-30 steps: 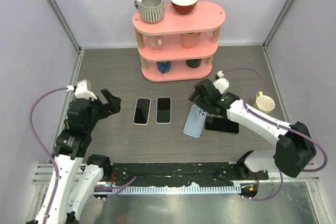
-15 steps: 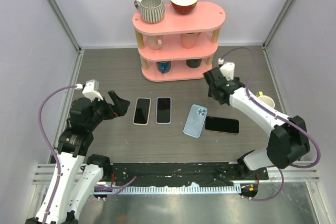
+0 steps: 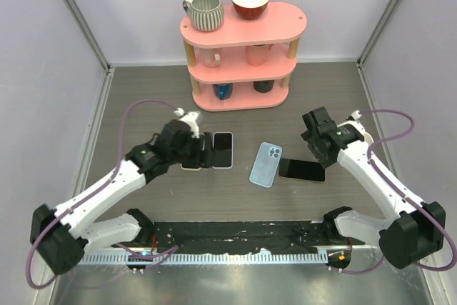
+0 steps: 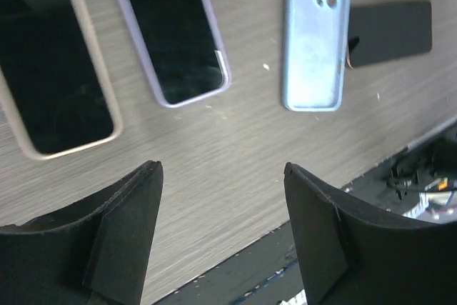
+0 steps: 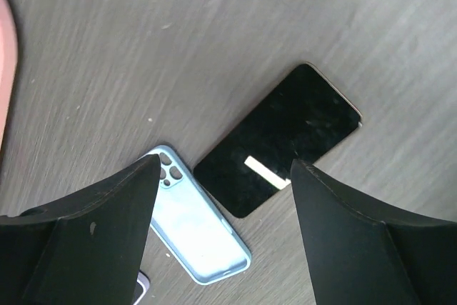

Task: Put the phone into the phone case

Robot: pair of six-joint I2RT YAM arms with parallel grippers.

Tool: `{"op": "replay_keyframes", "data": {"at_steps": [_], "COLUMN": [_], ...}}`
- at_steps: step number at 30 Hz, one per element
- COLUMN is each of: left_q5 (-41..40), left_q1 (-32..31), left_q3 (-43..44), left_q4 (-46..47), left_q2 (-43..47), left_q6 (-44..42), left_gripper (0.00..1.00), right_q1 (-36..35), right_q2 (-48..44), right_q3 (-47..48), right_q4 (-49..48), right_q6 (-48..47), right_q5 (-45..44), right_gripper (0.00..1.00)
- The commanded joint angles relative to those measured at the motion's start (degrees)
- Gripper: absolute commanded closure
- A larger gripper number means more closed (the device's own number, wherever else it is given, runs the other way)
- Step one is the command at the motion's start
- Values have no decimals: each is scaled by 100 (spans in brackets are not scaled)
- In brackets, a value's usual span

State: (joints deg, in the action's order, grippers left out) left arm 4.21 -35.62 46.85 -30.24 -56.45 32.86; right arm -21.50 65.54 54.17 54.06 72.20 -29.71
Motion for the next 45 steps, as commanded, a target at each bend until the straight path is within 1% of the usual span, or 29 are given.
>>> {"op": "replay_keyframes", "data": {"at_steps": [1, 3, 4, 6, 7, 10, 11, 13, 14, 16, 20, 24, 26, 29, 31, 32, 33, 35, 36, 38, 39, 42, 45], "left_q5": [-729, -754, -816, -931, -896, -939, -957, -948, -931, -799, -702, -693, -684, -711, -833, -990, -1009, -992, -1001, -1001, -1018, -1027, -1010], "left_q1": [-1006, -1341, -1438, -1562, -1589, -1738, -1764, -1809, -1817, -1852, -1958, -2028, -2072, -2151, -2204, -2248, -2257, -2292, -2301, -2336, -2345, -2354, -2353], "left_q3": [491, 562, 588, 763, 912, 1062, 1080, 1142, 1177, 1204, 1388, 1599, 1608, 1617, 1634, 1643, 1643, 1565, 1468, 1371, 1258, 1020, 862], "left_q4": [894, 1264, 1562, 1653, 1696, 1915, 1986, 2127, 2162, 2346, 2488, 2444, 2461, 2505, 2471, 2383, 2260, 2242, 2250, 2277, 2286, 2417, 2470], "left_q2": [-996, -1367, -1743, -2149, -2569, -3064, -3353, -3600, -3836, -4031, -4392, -4796, -4858, -4999, -5086, -5104, -5104, -5035, -4991, -4850, -4797, -4621, -4472], "left_q6": [370, 388, 370, 361, 344, 326, 326, 361, 413, 440, 441, 467, 502, 537, 546, 572, 590, 660, 686, 765, 818, 959, 1038], "left_gripper": [32, 36, 36, 37, 39, 44, 45, 48, 49, 50, 50, 51, 52, 55, 62, 66, 72, 78, 83, 89, 95, 100, 100], "right_q1": [93, 119, 154, 250, 295, 418, 427, 453, 462, 471, 515, 550, 567, 620, 708, 708, 726, 761, 822, 884, 901, 919, 910], "right_q2": [-76, -102, -190, -278, -322, -471, -524, -568, -568, -551, -472, -305, -165, 46, 160, 196, 231, 415, 486, 731, 828, 1083, 1268], "right_q3": [120, 120, 85, -38, -73, -179, -222, -249, -214, -153, -170, -284, -354, -451, -565, -627, -688, -803, -829, -847, -838, -838, -987], "right_q4": [1237, 1430, 1475, 1511, 1511, 1511, 1493, 1476, 1467, 1467, 1458, 1318, 1082, 1001, 957, 766, 624, 378, 307, 131, 79, -115, -238], "right_q6": [1735, 1919, 1990, 2034, 2034, 1982, 1982, 1947, 1920, 1850, 1850, 1894, 1763, 1779, 1885, 1911, 1885, 1894, 1850, 1841, 1850, 1990, 2227], "right_q5": [-34, -130, -166, -210, -210, -245, -263, -324, -342, -394, -439, -140, -87, -9, 272, 352, 500, 589, 659, 739, 800, 914, 1213], "right_gripper": [20, 20, 20, 20, 20, 20, 20, 20, 20, 20, 20, 19, 17, 14, 13, 13, 12, 10, 10, 9, 9, 8, 8]}}
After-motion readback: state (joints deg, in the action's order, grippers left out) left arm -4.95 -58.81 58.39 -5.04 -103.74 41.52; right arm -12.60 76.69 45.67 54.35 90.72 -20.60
